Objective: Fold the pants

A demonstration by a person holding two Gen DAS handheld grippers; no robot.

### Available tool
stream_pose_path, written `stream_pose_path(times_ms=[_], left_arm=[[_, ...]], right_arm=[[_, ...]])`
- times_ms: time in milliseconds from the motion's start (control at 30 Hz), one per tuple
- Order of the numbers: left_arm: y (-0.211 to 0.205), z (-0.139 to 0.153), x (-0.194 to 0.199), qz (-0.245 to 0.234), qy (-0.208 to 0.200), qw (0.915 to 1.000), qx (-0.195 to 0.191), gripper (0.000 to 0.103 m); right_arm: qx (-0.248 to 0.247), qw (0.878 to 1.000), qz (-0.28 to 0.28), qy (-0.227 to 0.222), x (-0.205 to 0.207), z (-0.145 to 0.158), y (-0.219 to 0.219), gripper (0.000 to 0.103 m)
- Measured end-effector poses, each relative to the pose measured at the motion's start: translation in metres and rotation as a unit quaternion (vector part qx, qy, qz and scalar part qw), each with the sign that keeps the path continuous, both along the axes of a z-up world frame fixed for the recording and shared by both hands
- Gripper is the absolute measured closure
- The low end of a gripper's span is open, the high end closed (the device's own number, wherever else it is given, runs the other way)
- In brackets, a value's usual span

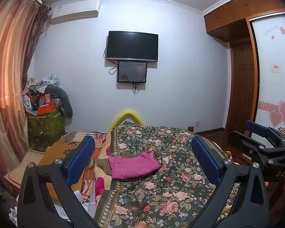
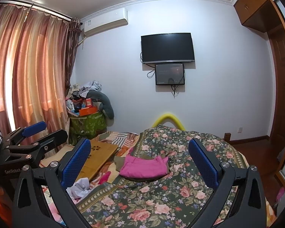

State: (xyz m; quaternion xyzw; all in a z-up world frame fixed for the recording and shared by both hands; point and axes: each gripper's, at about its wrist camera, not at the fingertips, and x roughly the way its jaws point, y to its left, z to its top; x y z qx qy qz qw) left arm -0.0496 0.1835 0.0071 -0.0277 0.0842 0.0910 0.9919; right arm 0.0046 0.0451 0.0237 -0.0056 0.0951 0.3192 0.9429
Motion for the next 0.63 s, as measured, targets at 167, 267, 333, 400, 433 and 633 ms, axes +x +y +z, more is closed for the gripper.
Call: stream_pose_path(times_ms=[167, 267, 333, 400, 433, 633], left_arm=[[-0.0013, -0.0013, 0.0037, -0.004, 0.009, 0.9999, -0.002, 0.0], [-0.0044, -0.002, 0.0046, -0.001, 0.01, 0.9999, 0.005, 0.0], [-0.0055, -0.0017, 0.0046, -0.002, 0.01, 0.9999, 0.007, 0.0], [-0.0066, -0.0018, 0.0047, -0.002, 0.01, 0.9999, 0.008, 0.0], [-0.0065, -0.0023, 0.0043, -0.002, 0.01, 0.9999, 0.008, 0.0], [-0.0061, -0.0021, 0.0043, -0.002, 0.015, 0.9998, 0.009, 0.0]], right_arm=[[0.001, 1.0, 0.001, 0.0, -0.0003, -0.0005, -0.0005, 0.001], [0.002, 1.0, 0.0, 0.0, 0.0001, -0.0008, -0.0008, 0.001], [0.002, 1.0, 0.0, 0.001, 0.0, -0.0009, -0.001, 0.001], [0.003, 1.0, 0.001, 0.002, 0.0002, -0.0013, -0.0014, 0.001], [0.003, 1.0, 0.001, 0.002, 0.0002, -0.0015, -0.0014, 0.001], [0.003, 1.0, 0.002, 0.005, -0.0005, -0.0027, -0.0014, 0.001]])
